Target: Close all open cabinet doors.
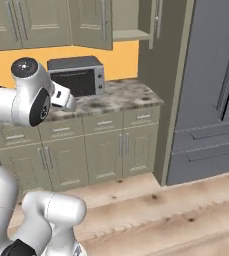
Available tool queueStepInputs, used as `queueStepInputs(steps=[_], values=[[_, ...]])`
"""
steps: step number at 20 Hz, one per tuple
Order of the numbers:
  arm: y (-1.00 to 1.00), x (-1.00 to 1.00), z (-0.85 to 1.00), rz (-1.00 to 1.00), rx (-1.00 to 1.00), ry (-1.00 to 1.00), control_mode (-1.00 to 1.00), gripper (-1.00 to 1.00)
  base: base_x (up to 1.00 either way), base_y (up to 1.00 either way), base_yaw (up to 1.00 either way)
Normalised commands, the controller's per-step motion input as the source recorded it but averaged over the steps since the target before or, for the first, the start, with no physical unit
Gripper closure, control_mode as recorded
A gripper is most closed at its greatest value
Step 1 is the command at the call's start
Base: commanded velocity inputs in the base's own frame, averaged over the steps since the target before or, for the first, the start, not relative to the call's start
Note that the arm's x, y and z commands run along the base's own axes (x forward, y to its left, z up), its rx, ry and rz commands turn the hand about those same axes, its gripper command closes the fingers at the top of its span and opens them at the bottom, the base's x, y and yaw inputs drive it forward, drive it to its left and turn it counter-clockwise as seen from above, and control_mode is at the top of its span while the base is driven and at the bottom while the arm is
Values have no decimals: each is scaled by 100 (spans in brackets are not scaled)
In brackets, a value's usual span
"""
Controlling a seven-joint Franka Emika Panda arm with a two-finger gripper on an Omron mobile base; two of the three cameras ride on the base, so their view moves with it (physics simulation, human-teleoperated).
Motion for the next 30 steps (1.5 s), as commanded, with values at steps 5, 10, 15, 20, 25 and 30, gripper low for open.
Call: queueStepInputs(steps=[5,10,15,20,25,30], values=[[0,0,0,0,0,0,100,-100,60,-15,47],[0,0,0,0,0,0,100,-100,48,-38,30],[0,0,0,0,0,0,100,-100,43,-41,30],[0,0,0,0,0,0,100,-100,44,-48,21],[0,0,0,0,0,0,100,-100,45,-59,8],[0,0,0,0,0,0,100,-100,42,-63,5]])
